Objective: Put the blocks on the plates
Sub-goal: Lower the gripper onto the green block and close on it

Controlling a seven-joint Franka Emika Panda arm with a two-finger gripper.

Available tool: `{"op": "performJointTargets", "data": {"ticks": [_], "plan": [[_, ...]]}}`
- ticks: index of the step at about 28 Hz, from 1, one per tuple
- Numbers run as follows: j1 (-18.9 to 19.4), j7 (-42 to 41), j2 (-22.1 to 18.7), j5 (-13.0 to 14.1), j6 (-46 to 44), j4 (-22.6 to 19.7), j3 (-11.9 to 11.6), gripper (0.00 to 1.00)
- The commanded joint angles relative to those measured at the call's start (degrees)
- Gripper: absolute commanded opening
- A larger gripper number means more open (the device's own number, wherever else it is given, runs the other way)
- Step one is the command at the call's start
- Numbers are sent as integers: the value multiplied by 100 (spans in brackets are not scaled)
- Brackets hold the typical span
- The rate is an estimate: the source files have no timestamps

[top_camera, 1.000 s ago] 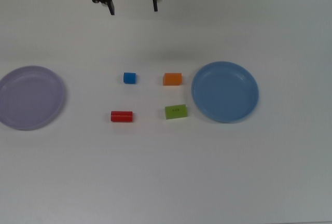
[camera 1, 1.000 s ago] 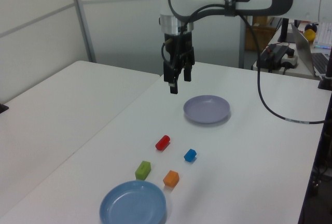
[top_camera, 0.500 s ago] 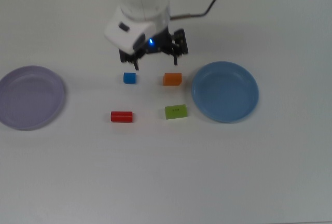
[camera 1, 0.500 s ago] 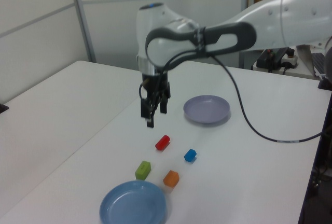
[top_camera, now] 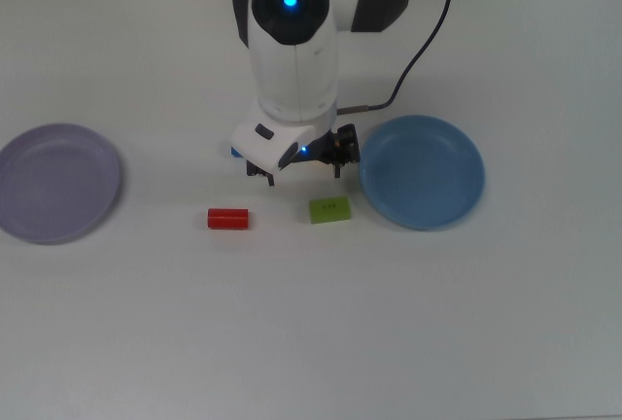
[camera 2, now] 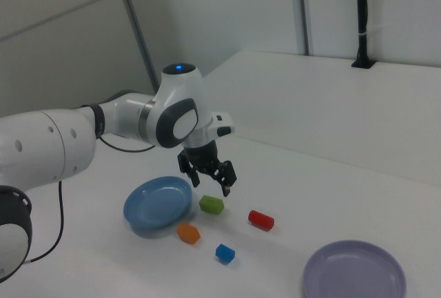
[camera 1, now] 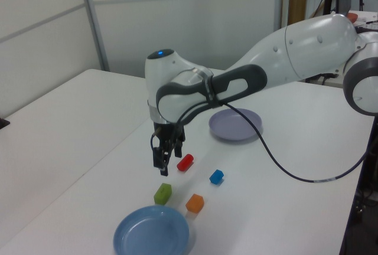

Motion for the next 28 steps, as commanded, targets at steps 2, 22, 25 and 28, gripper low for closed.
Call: {"op": "performJointTargets", "data": {"ticks": [2, 22, 25, 28], "plan": [[252, 449, 17, -301, 618, -406, -28, 100], [375, 748, 475, -486, 1198, -406, -28, 100], [392, 775, 483, -468, 1207, -406, -19, 100], [401, 792, 483, -442, 1207, -406, -19, 100]]}}
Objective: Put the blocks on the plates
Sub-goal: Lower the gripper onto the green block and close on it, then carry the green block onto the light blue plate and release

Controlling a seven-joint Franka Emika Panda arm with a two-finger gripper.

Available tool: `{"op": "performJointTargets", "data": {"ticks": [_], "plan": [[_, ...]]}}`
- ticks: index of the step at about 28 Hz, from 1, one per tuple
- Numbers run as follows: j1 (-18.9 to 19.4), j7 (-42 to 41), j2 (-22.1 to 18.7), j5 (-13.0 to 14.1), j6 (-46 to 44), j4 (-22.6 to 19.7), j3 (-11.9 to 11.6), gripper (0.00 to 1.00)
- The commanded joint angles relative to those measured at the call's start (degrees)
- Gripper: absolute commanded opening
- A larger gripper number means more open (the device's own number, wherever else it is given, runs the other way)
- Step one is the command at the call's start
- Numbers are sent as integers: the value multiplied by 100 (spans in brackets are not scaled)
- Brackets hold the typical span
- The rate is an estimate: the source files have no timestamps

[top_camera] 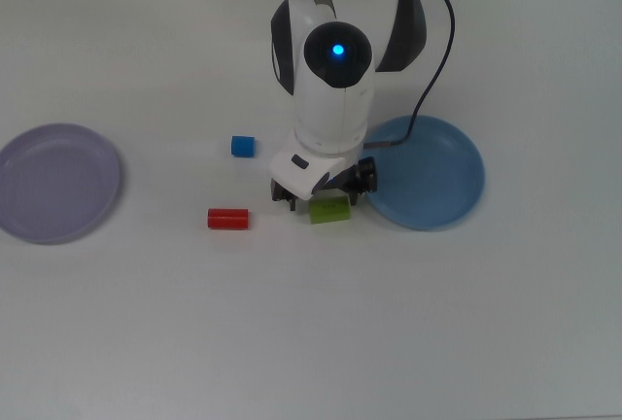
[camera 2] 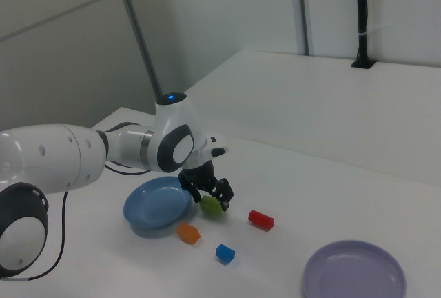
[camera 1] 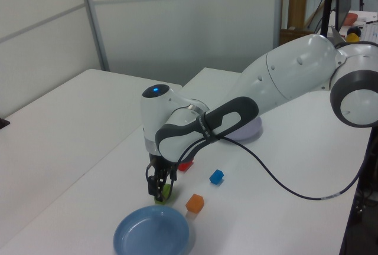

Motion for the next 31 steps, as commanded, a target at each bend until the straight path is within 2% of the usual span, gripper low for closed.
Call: {"op": "performJointTargets", "data": {"ticks": [1, 4, 5, 6, 7, 9, 12, 16, 20, 25, 31], "plan": [[115, 226, -35, -64, 161, -67, -22, 100], [115, 262, -9, -47, 187, -67, -22, 100], [124, 305, 17, -38, 187, -67, -22, 96], [124, 445, 26, -38, 196, -58, -22, 70], [115, 516, 35, -46, 188, -49, -22, 59], [115, 596, 35, -46, 196, -41, -22, 41], [115, 622, 35, -47, 196, -32, -22, 26], [106, 622, 44, -47, 196, -23, -30, 25], [63, 605, 18, -47, 187, -6, -39, 17], [54, 578, -175, -38, 109, -5, -83, 17], [124, 640, -334, -11, -410, -6, -4, 18]]}}
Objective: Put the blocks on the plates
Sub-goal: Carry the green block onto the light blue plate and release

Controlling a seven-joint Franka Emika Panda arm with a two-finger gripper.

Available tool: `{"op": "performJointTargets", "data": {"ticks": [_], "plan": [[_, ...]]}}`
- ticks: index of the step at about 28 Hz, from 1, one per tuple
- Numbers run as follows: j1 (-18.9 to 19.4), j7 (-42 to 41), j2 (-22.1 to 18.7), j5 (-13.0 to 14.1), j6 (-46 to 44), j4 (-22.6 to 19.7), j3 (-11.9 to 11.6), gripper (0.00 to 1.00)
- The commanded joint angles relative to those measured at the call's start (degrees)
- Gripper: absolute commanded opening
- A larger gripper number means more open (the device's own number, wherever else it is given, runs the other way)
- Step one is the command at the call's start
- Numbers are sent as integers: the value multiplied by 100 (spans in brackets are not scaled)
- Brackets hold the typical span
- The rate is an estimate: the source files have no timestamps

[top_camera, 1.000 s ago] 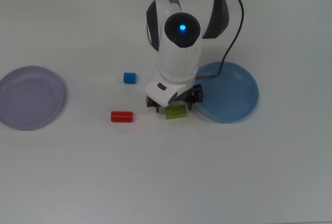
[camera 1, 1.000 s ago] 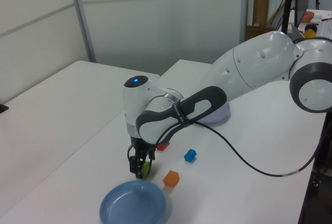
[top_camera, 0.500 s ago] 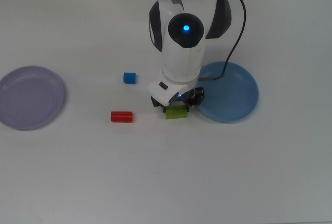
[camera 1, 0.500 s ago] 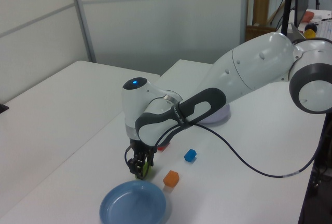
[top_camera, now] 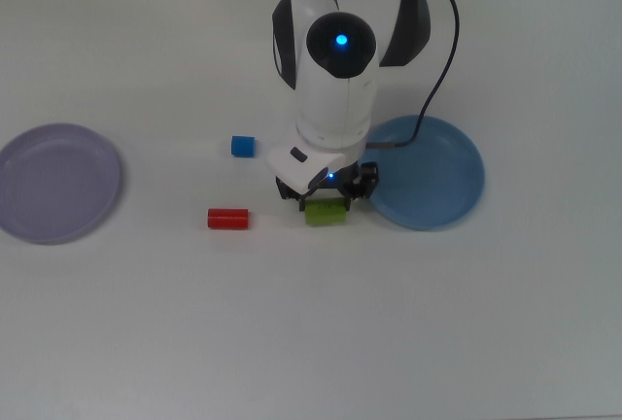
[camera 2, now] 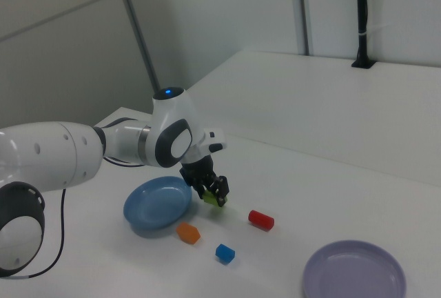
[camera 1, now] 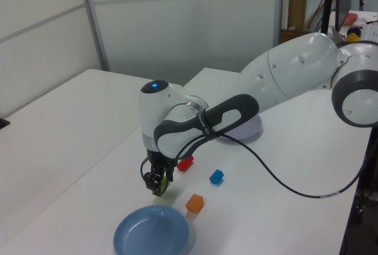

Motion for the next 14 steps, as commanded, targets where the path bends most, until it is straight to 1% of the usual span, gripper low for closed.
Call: {"op": "performJointTargets", "data": {"ticks": [1, 4, 7, 10, 12, 14], "plan": [[141, 173, -240, -11, -342, -95, 80, 18], [343, 375, -248, -29, -351, -104, 150, 19], [598, 621, -248, -73, -351, -104, 151, 19], [677, 718, -257, -99, -351, -104, 159, 20], [870, 832, -257, -126, -351, -104, 151, 21], [932, 868, -257, -178, -351, -104, 151, 21]]}}
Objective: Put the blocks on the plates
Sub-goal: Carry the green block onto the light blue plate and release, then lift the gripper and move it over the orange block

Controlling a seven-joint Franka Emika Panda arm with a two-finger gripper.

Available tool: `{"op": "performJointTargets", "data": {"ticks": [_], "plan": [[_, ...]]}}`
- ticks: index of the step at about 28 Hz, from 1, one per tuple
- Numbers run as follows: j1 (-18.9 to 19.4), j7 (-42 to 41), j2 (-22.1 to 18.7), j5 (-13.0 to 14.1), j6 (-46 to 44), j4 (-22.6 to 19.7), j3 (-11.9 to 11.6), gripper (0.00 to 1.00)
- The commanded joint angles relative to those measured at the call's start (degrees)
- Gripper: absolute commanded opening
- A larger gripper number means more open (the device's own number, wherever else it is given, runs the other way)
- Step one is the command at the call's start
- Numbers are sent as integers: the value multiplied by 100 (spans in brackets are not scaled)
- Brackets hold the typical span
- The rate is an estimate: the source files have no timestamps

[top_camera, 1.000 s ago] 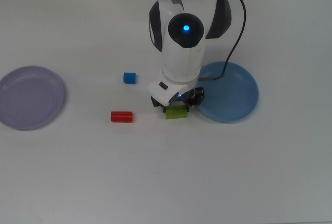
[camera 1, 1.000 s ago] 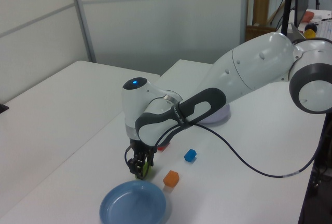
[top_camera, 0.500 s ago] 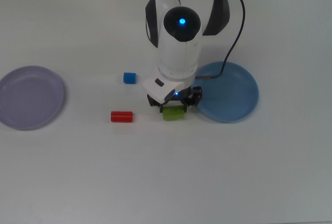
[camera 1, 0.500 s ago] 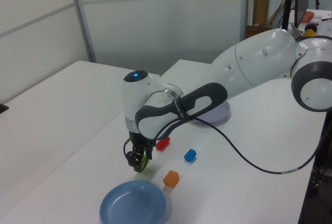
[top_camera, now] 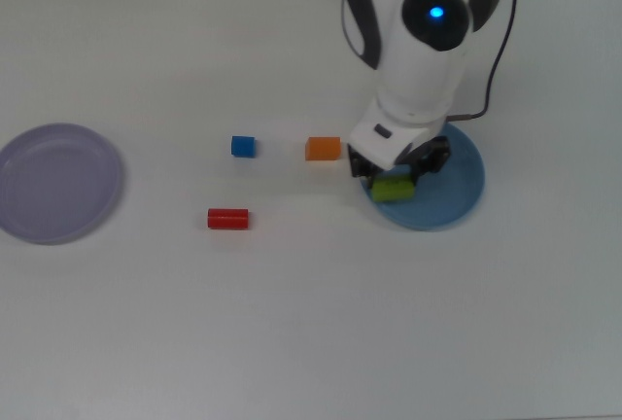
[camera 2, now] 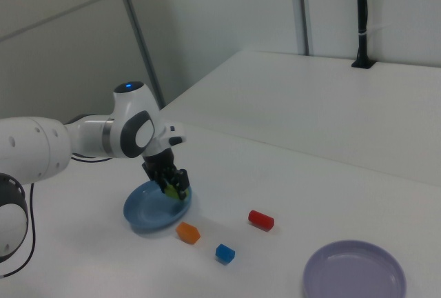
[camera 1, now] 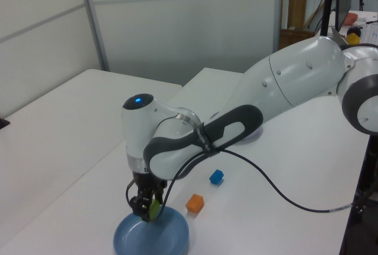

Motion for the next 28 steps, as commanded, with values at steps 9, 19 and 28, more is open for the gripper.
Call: {"op": "performJointTargets", "data": {"ticks": [9, 19, 28], "plan": [[435, 437, -86, -660, -143, -123, -41, 96], [426, 384, -148, -739, -239, -123, -84, 100], [-223, -203, -569, -441, -547, -150, -111, 100]]}}
